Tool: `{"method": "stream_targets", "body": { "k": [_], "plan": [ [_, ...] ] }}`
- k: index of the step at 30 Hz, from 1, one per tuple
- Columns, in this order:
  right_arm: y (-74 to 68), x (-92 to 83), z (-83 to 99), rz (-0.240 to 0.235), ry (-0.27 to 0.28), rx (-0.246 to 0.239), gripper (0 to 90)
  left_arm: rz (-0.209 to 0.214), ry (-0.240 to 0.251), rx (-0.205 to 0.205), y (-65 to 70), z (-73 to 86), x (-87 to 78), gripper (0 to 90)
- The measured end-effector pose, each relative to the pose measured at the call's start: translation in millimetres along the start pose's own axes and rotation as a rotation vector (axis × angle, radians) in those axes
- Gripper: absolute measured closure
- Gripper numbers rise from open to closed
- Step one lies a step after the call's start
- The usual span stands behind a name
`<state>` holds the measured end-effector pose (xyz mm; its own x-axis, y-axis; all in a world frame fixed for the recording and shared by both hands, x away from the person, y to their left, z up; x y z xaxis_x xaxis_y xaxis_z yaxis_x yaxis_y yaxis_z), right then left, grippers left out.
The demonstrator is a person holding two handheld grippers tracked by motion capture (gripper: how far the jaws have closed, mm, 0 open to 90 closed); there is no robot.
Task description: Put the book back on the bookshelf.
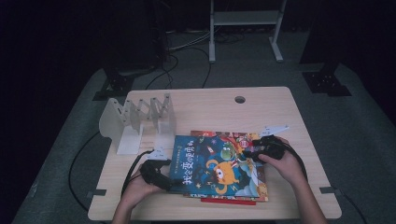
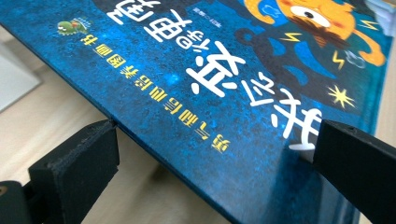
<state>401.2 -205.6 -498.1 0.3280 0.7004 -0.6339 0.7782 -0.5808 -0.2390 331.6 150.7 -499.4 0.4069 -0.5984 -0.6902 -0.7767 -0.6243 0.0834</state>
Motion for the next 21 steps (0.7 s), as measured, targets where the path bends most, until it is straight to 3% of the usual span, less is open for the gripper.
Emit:
{"method": "stream_targets", "body": {
  "k": [6, 14, 21],
  "plan": [
    [-0.9, -1.4, 1.8, -0.012, 0.001, -0.018, 28.6, 0.031, 0.017, -0.020, 6.5, 5.1, -4.0, 0.0],
    [-13.1, 7.6, -0.4, -0.015, 0.016, -0.007, 27.1, -0.036, 0.020, -0.079, -12.3, 13.2, -13.6, 0.0],
    [-29.0, 20.4, -7.9, -0.019, 0.019, -0.044, 27.1, -0.036, 0.026, -0.121, -13.7, 25.3, -20.8, 0.0]
  ]
}}
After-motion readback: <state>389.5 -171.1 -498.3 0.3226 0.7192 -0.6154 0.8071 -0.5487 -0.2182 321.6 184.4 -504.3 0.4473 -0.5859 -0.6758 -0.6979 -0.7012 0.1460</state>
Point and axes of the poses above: each handheld gripper's, and its own axes: x roughly forward along the jaws, z roughly out of its underside, y roughly to its right, the point moved 5 cm from there along x, roughly forward along the jaws, and after that the axes turned 10 degrees about -z, right-handed, at the moved point
